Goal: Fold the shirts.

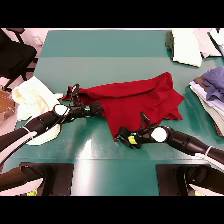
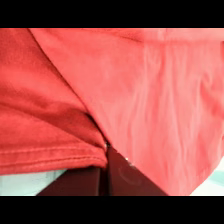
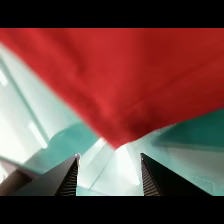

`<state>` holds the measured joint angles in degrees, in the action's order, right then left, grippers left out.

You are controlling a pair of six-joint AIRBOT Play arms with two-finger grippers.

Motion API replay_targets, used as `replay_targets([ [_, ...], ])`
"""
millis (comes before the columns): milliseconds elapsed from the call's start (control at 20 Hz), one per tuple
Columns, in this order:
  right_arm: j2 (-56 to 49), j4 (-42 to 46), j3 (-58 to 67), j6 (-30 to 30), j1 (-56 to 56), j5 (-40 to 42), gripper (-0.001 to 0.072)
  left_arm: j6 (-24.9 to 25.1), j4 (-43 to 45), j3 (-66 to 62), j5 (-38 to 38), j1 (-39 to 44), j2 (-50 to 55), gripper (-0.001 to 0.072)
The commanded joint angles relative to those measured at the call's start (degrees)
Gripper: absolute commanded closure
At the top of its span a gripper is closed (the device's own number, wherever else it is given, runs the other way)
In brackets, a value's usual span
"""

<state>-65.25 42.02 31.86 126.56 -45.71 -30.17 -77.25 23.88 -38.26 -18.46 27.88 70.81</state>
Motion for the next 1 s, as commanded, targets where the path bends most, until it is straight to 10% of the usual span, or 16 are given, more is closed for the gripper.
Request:
replay_targets([
  [0, 0.7, 7.7, 0.1, 6.9, 2.6, -2.0, 0.0274, 0.4, 0.0, -0.1, 0.5, 0.0, 0.0, 0.0682],
  [650, -12.7, 7.6, 10.5, 5.8, 2.7, -1.0, 0.0356, 0.8, 0.0, -0.1, 0.2, 0.0, 0.0, 0.0682],
  [800, -11.8, 7.8, 11.3, 4.1, 2.7, -0.6, 0.0696, 0.8, 0.0, -0.1, 0.0, 0.0, 0.0, 0.0682],
  [950, -5.9, 13.2, 11.3, 4.2, 3.8, -0.9, 0.0697, 0.8, 0.0, -0.1, -0.2, 0.0, -0.2, 0.0683],
])
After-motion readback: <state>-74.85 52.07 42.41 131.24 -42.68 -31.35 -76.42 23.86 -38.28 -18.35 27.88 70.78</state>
